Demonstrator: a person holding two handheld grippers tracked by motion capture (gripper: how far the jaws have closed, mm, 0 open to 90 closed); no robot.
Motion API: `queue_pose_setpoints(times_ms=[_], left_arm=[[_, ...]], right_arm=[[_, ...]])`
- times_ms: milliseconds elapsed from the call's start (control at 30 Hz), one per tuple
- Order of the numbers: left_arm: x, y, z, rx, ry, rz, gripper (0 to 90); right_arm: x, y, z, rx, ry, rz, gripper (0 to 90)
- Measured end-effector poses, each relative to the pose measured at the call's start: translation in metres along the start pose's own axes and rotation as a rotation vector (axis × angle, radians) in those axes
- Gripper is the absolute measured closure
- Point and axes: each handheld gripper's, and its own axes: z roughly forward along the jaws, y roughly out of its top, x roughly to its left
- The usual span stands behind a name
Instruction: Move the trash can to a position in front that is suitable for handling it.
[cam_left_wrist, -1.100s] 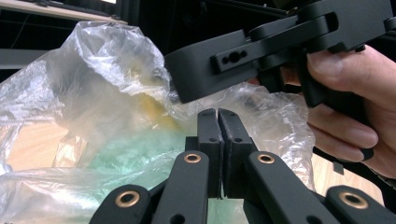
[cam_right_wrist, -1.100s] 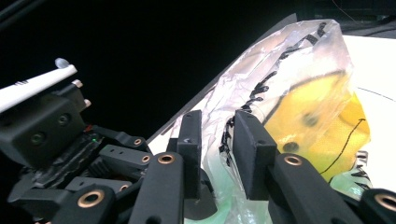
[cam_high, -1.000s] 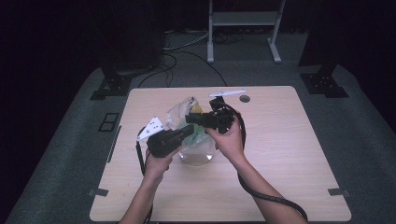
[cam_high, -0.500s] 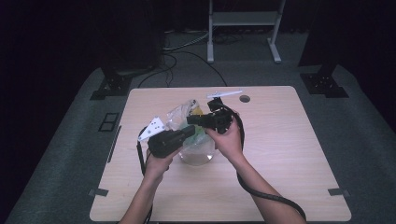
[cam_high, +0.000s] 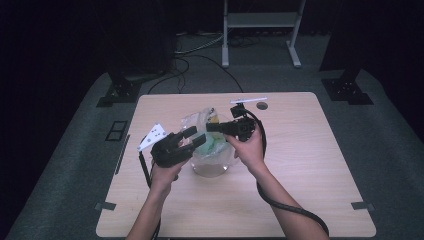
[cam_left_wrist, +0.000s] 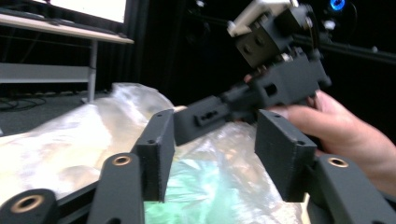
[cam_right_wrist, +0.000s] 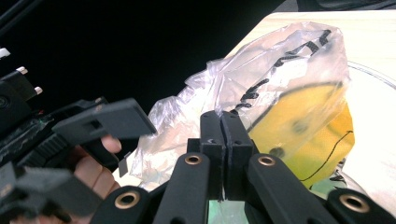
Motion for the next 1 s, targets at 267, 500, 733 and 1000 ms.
queue_pose_setpoints(times_ms=[267,500,733,1000], left_arm=[[0.011,0.005,-0.010,-0.009,0.094,-0.023,28.3],[0.024,0.007,-0.019,-0.048,0.134,-0.079,17.4],[0.034,0.007,-0.027,-0.074,0.198,-0.104,15.7],[0.046,-0.001,-0.027,-0.029,0.274,-0.114,10.0]], right_arm=[[-0.006,-0.001,-0.006,-0.025,0.025,0.022,89.4],[-0.008,0.001,-0.015,-0.044,0.035,0.024,89.4],[-0.010,0.002,-0.024,-0.066,0.060,0.040,89.4],[-0.003,0.009,-0.037,-0.105,0.089,0.032,89.4]])
